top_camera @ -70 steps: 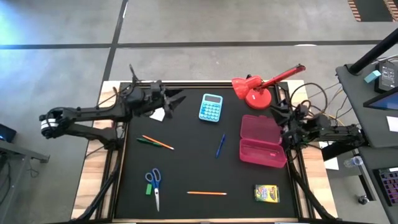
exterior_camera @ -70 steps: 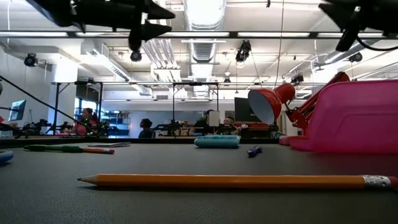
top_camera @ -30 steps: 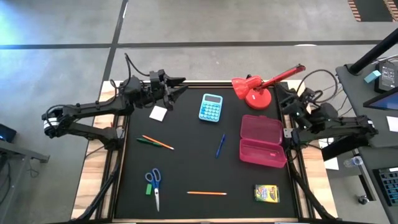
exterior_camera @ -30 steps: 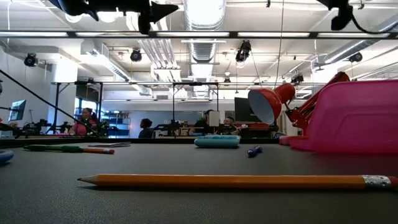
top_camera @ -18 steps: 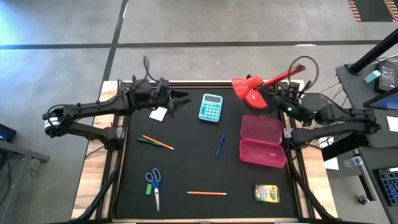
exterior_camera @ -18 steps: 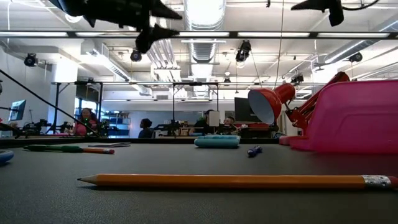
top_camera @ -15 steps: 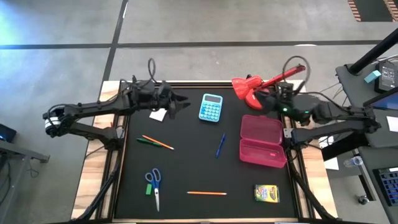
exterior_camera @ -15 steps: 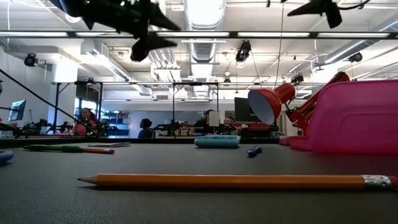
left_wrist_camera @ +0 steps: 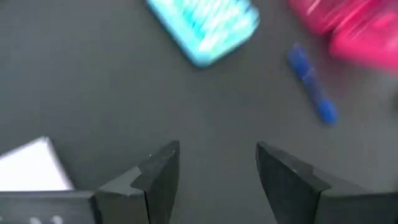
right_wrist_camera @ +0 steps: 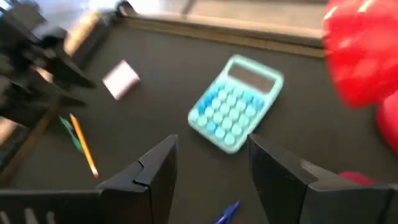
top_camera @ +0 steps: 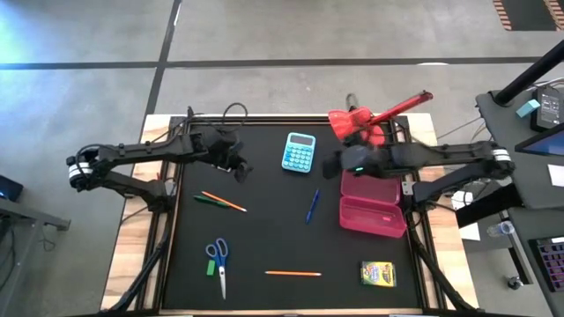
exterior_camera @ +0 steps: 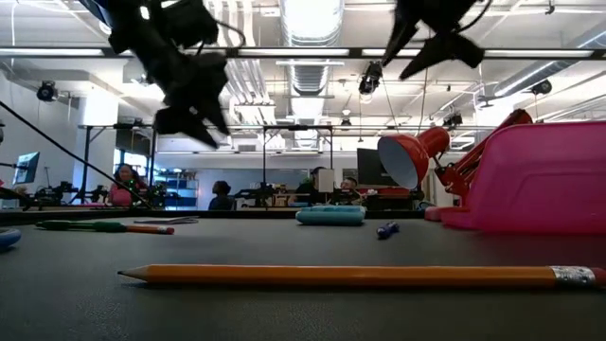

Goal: Pack school essentials
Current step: Put the blue pen into the red supply box

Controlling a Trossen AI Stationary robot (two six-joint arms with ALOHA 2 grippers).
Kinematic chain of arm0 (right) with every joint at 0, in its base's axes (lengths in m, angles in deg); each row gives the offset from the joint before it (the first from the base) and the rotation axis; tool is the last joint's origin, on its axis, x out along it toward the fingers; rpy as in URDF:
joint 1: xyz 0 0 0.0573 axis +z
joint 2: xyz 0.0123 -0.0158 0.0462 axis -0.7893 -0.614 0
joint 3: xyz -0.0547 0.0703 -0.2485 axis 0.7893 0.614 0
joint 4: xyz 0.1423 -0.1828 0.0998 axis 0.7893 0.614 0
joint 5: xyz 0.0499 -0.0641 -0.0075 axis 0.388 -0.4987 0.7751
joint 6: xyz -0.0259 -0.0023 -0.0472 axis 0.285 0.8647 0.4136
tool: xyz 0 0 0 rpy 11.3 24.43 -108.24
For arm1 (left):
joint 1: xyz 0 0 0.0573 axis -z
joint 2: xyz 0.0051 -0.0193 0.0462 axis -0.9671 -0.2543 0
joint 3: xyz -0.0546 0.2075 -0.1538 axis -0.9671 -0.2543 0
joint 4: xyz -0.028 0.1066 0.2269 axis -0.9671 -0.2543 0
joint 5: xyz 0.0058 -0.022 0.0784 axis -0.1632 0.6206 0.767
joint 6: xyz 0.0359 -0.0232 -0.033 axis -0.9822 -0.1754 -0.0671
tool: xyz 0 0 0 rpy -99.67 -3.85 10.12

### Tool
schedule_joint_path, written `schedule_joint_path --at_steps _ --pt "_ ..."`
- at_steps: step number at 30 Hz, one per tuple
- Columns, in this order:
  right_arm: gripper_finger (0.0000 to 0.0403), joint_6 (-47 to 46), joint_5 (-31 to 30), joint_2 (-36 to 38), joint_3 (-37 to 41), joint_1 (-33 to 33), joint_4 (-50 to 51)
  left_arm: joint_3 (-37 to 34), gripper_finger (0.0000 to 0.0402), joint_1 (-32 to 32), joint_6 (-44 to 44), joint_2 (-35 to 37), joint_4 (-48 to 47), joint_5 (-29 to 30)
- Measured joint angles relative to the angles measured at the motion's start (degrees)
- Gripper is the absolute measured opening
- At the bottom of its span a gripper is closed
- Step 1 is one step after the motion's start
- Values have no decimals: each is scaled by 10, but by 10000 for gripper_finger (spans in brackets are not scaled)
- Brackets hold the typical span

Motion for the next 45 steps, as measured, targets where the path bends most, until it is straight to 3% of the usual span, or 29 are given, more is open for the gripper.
schedule_joint_path --at_steps 8,11,18,27,45 --pt "177 -44 133 -93 -41 2 21 0 193 50 28 -26 -32 -25" --pt "173 -50 157 -125 -48 10 25 1 193 86 35 -32 -16 -25" --pt "162 47 220 -186 -74 33 43 0 193 150 57 -36 -15 -25" --pt "141 -152 242 -256 -109 41 65 0 193 173 121 -35 21 -14" --pt "137 -341 271 -401 -112 38 76 0 193 169 87 -35 68 -13"
